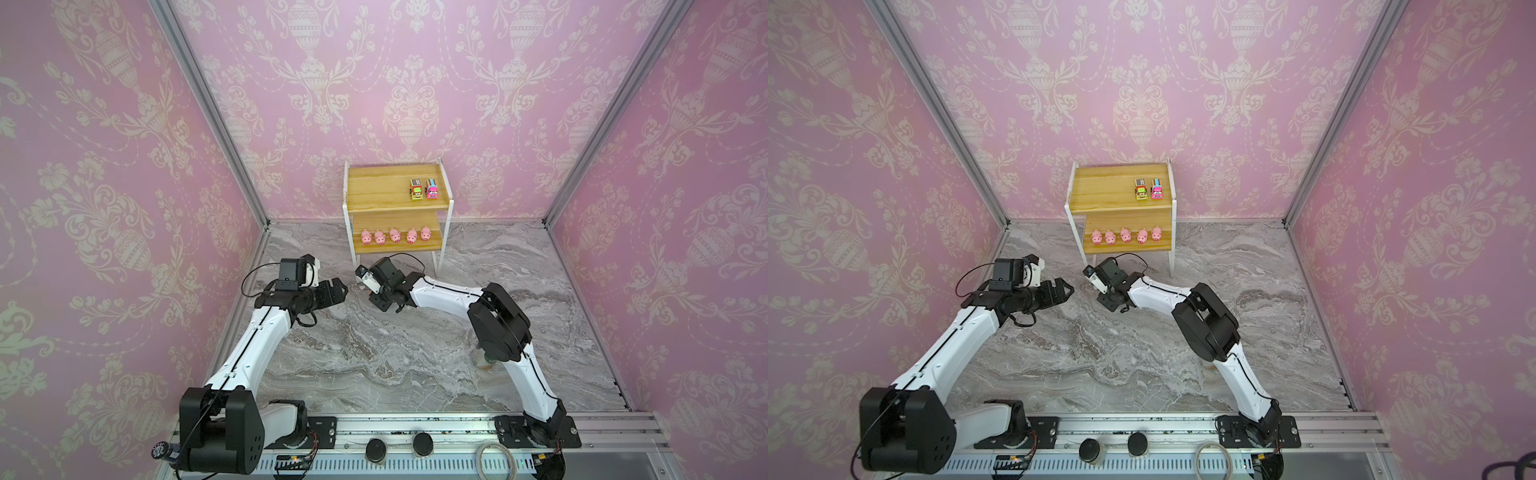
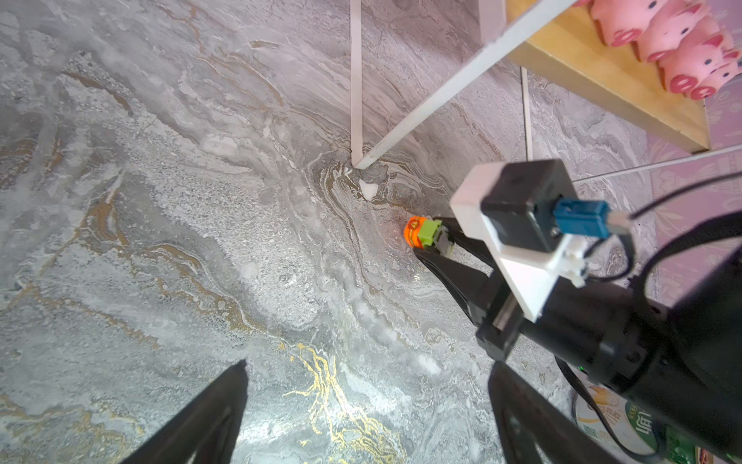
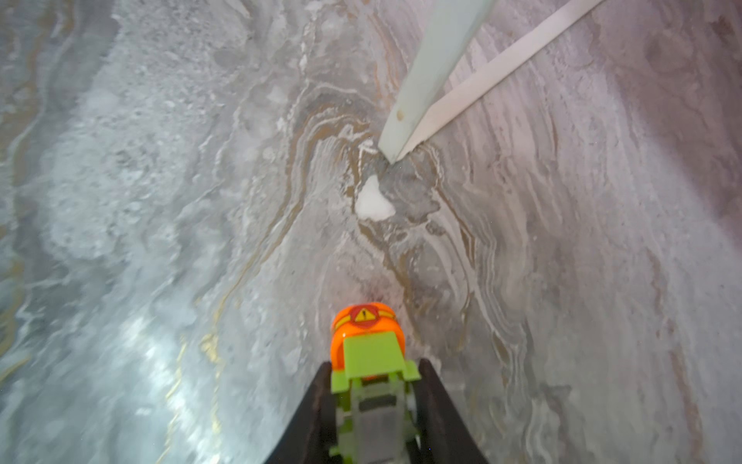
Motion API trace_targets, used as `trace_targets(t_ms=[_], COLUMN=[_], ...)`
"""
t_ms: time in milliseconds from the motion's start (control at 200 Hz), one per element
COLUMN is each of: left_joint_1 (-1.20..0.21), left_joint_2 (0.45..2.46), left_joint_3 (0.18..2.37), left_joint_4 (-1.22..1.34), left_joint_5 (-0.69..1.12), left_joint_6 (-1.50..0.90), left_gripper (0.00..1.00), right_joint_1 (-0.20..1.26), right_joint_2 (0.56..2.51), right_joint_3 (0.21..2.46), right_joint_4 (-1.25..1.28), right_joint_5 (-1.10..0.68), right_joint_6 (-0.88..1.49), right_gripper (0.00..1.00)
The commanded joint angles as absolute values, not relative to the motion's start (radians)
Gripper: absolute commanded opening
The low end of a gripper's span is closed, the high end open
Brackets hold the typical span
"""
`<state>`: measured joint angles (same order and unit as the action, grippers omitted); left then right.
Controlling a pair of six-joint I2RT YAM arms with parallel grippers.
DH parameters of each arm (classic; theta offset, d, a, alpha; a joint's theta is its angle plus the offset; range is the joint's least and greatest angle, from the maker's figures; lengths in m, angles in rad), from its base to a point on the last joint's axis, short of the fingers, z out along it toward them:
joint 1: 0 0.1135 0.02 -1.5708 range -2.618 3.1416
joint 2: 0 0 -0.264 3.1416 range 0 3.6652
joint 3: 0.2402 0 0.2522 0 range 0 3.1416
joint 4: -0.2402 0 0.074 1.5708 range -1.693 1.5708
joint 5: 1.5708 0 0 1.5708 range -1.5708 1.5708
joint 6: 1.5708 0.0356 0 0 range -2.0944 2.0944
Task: Organize plastic toys on shelves
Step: Turn over the plastic toy at the center of the table.
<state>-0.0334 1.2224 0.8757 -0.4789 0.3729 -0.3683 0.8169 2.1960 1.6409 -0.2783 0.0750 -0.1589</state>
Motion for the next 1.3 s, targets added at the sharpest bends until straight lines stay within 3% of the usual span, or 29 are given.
trace_targets(t_ms=[0,270,525,675,791,876,1101,1296], left_joint_1=[-0.022,-0.020,-0.020,-0.020,-0.020,-0.021,-0.020,-0.020], left_joint_2=[1.201,1.194,1.190,1.188,1.188,1.192,1.196,1.180], left_joint_3=[0.857,0.859,0.850,0.842,0.843,0.845,0.845,0.846], left_joint_4=[-0.471,-0.450,-0.440,-0.445,-0.445,-0.443,-0.439,-0.452], left_joint_5=[0.388,0.408,0.433,0.428,0.425,0.428,0.422,0.399], left_joint_6=[-0.351,-0.356,-0.365,-0.361,-0.358,-0.356,-0.358,-0.345], left_gripper=[0.95,0.95,0.95,0.95,0.95,0.95,0.95,0.96], right_joint_1=[0.851,0.893,0.894,0.881,0.856,0.840,0.839,0.862], right_joint_2=[2.081,1.987,2.013,1.988,1.925,1.870,1.757,1.711], right_joint_3=[1.524,1.282,1.205,1.192,1.183,1.121,1.066,1.074], right_joint_4=[-0.213,-0.070,0.018,-0.061,-0.129,-0.140,-0.114,-0.184], right_joint_5=[0.012,-0.140,-0.219,-0.121,-0.036,0.001,0.055,0.154], right_joint_6=[-0.024,0.269,0.454,0.448,0.419,0.404,0.377,0.333], right_gripper=[0.24,0.24,0.27,0.41,0.60,0.69,0.78,0.76])
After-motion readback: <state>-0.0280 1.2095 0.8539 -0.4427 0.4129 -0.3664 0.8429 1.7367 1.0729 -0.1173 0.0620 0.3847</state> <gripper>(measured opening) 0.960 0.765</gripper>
